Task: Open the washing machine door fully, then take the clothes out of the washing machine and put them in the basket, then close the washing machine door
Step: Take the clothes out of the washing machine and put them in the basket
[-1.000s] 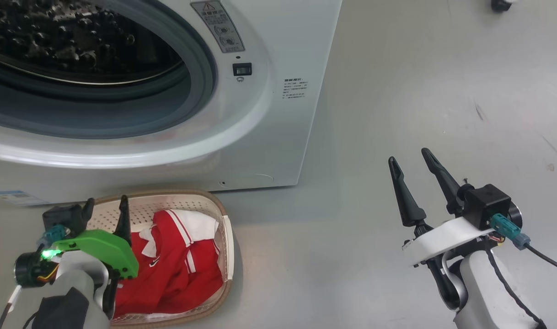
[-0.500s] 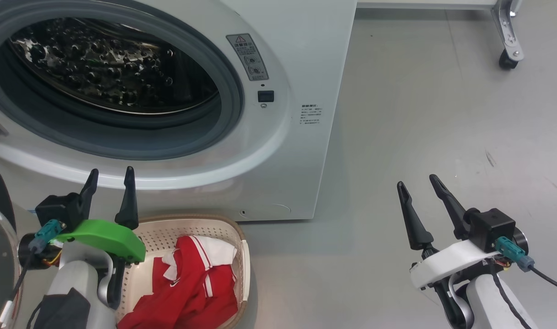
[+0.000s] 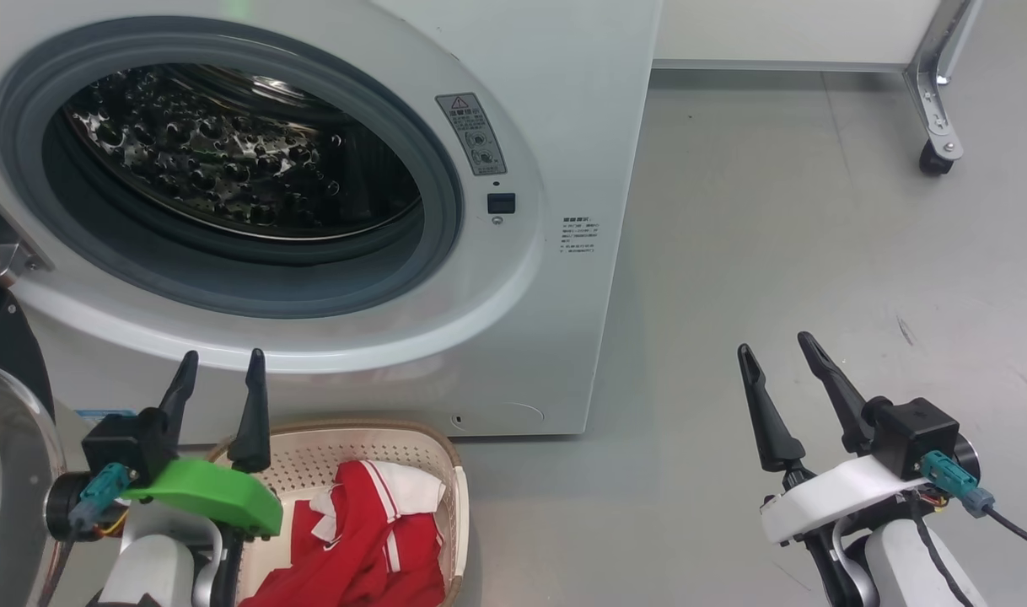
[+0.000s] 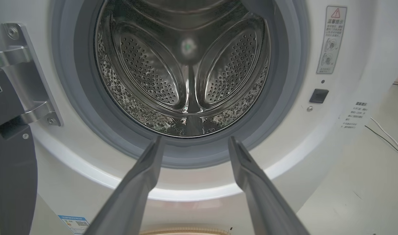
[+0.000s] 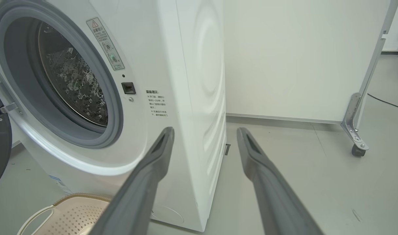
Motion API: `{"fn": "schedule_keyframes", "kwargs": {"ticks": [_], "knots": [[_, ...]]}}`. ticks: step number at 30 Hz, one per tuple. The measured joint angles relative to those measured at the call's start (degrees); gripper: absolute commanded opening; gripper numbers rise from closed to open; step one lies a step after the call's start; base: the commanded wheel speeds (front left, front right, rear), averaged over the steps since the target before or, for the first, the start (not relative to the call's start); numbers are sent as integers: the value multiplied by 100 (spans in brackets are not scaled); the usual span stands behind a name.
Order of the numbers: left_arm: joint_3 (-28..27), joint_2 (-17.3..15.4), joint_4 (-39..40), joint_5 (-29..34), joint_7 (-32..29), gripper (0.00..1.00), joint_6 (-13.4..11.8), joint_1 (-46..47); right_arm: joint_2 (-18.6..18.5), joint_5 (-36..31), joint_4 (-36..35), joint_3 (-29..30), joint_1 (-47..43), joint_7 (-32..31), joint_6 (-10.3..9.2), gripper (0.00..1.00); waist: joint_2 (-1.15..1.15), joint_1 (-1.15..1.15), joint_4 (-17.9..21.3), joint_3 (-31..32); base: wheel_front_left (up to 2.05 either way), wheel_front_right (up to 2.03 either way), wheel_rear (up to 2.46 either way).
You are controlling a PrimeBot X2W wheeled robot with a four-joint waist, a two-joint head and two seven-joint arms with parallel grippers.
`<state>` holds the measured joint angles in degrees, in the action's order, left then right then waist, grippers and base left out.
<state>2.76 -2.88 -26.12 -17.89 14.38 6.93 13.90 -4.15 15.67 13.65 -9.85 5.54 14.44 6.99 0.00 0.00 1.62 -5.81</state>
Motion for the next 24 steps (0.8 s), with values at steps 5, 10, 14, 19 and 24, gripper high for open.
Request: {"fn": "schedule_keyframes", "kwargs": {"ticks": [5, 10, 14, 19, 24], "knots": [[142, 2, 252, 108, 0, 100, 1, -278, 8, 0, -38, 55, -39, 0, 0, 100, 0, 0, 19, 5, 0, 0, 0], [132, 3, 491, 99, 0, 100, 2, -410, 14, 0, -70, 89, -65, 0, 0, 100, 0, 0, 33, -3, 0, 0, 0], [144, 4, 646, 99, 0, 100, 2, -495, 16, 0, -102, 126, -93, -1, 0, 100, 0, 0, 44, -11, 0, 0, 0], [175, 4, 788, 99, 0, 100, 19, -588, 32, 0, -130, 145, -102, 0, 0, 100, 0, 0, 61, -26, 0, 0, 0], [176, 5, 849, 82, 0, 100, 19, -650, 35, -2, -137, 149, -104, 0, 0, 100, 0, 0, 74, -37, 0, 0, 0]]}}
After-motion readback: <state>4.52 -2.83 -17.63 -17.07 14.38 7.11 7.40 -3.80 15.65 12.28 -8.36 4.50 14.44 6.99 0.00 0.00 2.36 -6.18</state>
